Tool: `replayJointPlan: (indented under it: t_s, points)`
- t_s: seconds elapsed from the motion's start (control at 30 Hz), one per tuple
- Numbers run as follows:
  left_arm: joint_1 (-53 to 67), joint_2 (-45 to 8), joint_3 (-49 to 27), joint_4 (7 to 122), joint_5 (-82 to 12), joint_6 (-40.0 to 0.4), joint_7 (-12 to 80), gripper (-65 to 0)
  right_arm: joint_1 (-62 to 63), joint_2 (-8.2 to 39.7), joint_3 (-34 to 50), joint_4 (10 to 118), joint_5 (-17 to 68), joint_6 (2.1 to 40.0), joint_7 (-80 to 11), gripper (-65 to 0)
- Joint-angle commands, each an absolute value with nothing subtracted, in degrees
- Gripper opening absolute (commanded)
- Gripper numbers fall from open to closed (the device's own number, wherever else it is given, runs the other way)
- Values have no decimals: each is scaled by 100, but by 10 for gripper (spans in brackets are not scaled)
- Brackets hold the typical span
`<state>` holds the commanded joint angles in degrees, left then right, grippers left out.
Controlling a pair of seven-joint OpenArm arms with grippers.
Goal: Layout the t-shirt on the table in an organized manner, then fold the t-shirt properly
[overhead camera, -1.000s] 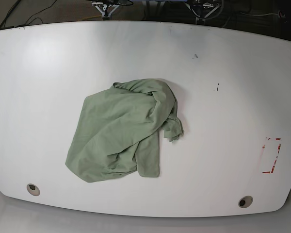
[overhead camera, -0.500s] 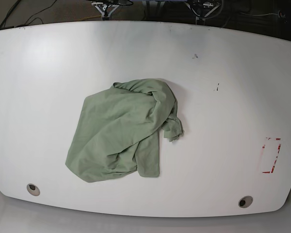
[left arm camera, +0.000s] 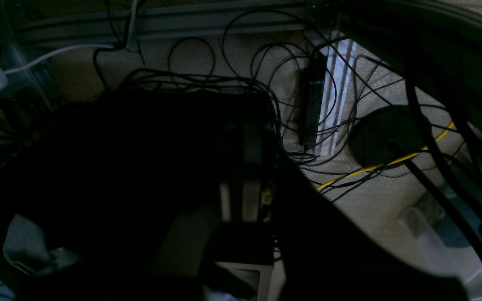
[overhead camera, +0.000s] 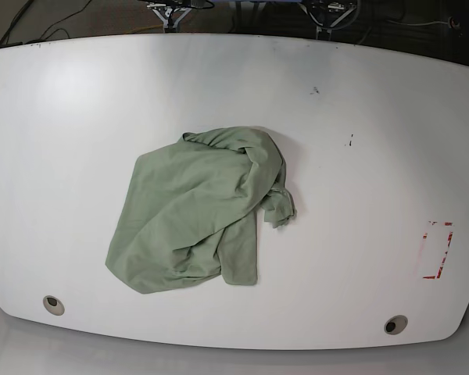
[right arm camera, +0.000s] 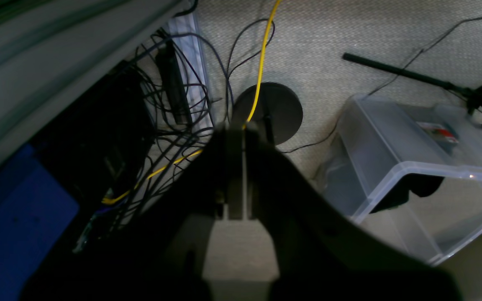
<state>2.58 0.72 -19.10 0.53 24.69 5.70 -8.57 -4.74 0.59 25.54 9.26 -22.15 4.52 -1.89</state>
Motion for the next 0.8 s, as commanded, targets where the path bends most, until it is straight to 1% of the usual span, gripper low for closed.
replayJointPlan:
  t_s: [0.27, 0.8]
  points:
    - [365, 259, -1877, 57, 2501, 541, -919, -636, -488, 4, 2536, 901, -2185, 418, -110, -646]
    - [374, 277, -1886, 57, 2501, 541, -927, -636, -488, 4, 2536, 901, -2185, 418, -110, -646]
